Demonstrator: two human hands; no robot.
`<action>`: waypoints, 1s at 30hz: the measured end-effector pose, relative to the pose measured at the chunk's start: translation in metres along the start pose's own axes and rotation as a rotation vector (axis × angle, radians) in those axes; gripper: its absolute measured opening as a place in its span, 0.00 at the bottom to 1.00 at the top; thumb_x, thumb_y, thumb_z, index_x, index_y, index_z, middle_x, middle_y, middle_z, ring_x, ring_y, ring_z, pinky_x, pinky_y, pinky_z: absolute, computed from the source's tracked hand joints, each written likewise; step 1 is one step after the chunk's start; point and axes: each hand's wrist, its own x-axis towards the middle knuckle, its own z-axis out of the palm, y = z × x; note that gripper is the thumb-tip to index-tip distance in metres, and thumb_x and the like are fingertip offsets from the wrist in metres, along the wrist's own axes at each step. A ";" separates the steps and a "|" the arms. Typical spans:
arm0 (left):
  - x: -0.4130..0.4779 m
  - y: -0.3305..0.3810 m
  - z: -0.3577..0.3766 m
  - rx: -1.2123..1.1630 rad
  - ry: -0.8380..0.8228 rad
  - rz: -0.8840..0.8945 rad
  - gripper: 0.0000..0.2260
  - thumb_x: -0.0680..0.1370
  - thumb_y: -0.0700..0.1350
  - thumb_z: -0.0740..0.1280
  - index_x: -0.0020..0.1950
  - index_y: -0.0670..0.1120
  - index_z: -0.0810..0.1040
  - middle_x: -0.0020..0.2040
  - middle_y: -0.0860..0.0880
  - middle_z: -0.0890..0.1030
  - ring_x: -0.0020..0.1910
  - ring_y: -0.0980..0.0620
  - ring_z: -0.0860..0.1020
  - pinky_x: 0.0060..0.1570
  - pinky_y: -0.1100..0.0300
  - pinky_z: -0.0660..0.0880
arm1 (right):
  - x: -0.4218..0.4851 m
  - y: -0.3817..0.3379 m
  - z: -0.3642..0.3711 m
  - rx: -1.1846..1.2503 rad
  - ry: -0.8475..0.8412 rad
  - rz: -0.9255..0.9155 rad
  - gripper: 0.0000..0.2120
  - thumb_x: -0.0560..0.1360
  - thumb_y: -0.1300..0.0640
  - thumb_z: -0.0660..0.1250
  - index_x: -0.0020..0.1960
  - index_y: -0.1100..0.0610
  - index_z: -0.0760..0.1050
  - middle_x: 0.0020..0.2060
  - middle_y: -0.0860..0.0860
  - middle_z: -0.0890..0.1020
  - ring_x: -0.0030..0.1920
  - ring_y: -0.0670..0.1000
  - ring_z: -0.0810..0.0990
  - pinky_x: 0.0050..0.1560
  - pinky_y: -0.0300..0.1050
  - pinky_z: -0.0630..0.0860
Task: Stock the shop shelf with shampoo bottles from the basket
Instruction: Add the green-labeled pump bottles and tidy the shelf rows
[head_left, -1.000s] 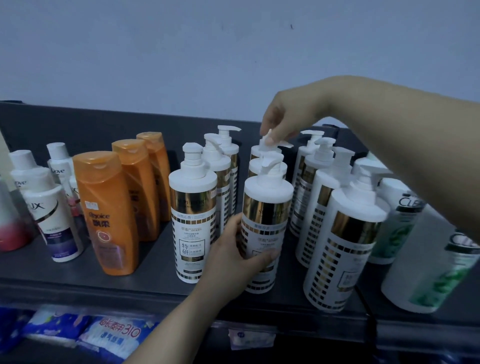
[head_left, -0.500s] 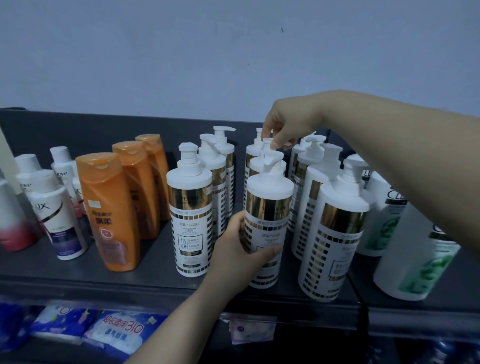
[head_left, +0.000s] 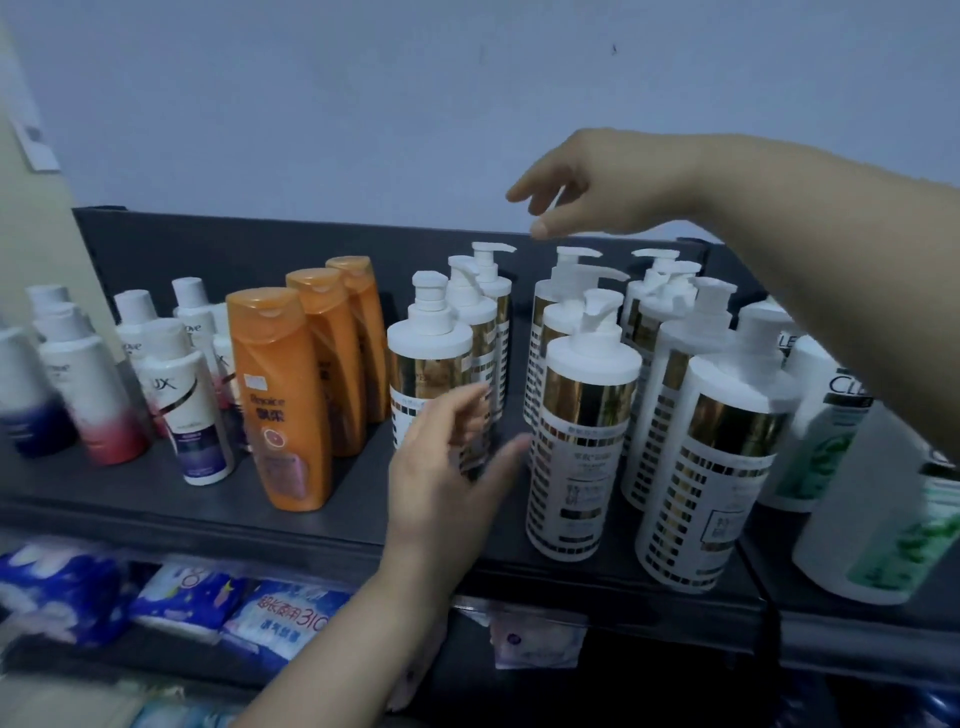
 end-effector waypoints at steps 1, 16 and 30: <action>0.005 -0.005 -0.009 0.059 0.116 0.069 0.23 0.71 0.50 0.76 0.63 0.48 0.74 0.53 0.56 0.74 0.54 0.58 0.75 0.56 0.63 0.73 | 0.002 -0.011 0.003 0.023 -0.010 -0.021 0.21 0.77 0.47 0.66 0.69 0.46 0.70 0.58 0.43 0.79 0.58 0.47 0.76 0.58 0.44 0.70; 0.020 -0.085 -0.040 -0.102 -0.461 -0.356 0.29 0.69 0.49 0.77 0.65 0.57 0.69 0.56 0.61 0.79 0.54 0.66 0.76 0.53 0.65 0.74 | 0.025 -0.076 0.047 0.152 -0.119 0.048 0.20 0.71 0.49 0.73 0.62 0.49 0.77 0.42 0.46 0.84 0.44 0.46 0.84 0.54 0.56 0.80; 0.018 -0.088 -0.035 -0.094 -0.431 -0.367 0.30 0.66 0.54 0.77 0.64 0.58 0.70 0.56 0.61 0.80 0.56 0.61 0.78 0.58 0.53 0.77 | 0.063 -0.073 0.047 -0.144 -0.189 0.141 0.18 0.78 0.55 0.64 0.67 0.49 0.73 0.61 0.48 0.78 0.58 0.51 0.76 0.56 0.44 0.70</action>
